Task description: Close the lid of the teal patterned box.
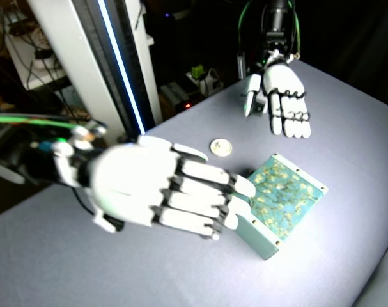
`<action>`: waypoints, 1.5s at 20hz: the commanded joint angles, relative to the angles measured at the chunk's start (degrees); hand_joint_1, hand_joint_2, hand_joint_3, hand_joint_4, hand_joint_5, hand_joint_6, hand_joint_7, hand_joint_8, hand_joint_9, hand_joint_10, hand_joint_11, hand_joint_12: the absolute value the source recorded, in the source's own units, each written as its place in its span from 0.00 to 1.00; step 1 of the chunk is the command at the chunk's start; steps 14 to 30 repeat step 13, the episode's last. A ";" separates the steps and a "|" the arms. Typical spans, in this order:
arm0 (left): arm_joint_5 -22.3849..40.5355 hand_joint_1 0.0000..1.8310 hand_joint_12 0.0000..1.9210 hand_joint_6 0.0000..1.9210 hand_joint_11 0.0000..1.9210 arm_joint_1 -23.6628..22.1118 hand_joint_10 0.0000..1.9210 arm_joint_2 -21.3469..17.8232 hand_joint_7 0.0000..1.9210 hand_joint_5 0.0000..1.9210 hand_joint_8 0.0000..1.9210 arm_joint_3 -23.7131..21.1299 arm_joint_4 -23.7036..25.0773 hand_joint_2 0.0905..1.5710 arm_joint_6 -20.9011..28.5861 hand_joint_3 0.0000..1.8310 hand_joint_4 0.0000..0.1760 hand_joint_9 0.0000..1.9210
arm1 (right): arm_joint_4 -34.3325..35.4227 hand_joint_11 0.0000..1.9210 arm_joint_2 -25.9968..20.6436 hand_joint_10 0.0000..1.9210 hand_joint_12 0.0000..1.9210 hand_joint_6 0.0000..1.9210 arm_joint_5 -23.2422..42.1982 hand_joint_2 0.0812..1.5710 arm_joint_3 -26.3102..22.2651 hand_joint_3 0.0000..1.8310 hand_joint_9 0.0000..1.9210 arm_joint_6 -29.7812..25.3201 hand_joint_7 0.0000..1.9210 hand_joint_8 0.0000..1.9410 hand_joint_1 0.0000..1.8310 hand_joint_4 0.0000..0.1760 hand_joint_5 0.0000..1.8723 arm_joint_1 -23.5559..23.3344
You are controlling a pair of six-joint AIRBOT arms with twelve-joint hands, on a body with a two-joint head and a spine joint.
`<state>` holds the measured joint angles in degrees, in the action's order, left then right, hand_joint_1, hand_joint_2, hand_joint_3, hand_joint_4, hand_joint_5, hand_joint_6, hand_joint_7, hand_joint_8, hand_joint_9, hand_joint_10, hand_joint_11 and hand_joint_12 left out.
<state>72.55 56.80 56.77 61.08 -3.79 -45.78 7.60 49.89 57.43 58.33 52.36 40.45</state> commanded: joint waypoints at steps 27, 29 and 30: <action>21.49 0.00 0.00 0.00 0.00 5.28 0.00 -4.96 0.00 0.00 0.00 -3.55 -9.75 0.78 -4.78 0.00 1.00 0.00 | 6.06 0.00 -9.41 0.00 0.01 0.00 32.38 0.90 -10.74 0.00 0.00 4.78 0.00 0.00 0.08 0.06 0.00 15.35; 21.49 0.00 0.00 0.00 0.00 5.28 0.00 -4.96 0.00 0.00 0.00 -3.55 -9.75 0.78 -4.78 0.00 1.00 0.00 | 6.06 0.00 -9.41 0.00 0.01 0.00 32.38 0.90 -10.74 0.00 0.00 4.78 0.00 0.00 0.08 0.06 0.00 15.35; 21.49 0.00 0.00 0.00 0.00 5.28 0.00 -4.96 0.00 0.00 0.00 -3.55 -9.75 0.78 -4.78 0.00 1.00 0.00 | 6.06 0.00 -9.41 0.00 0.01 0.00 32.38 0.90 -10.74 0.00 0.00 4.78 0.00 0.00 0.08 0.06 0.00 15.35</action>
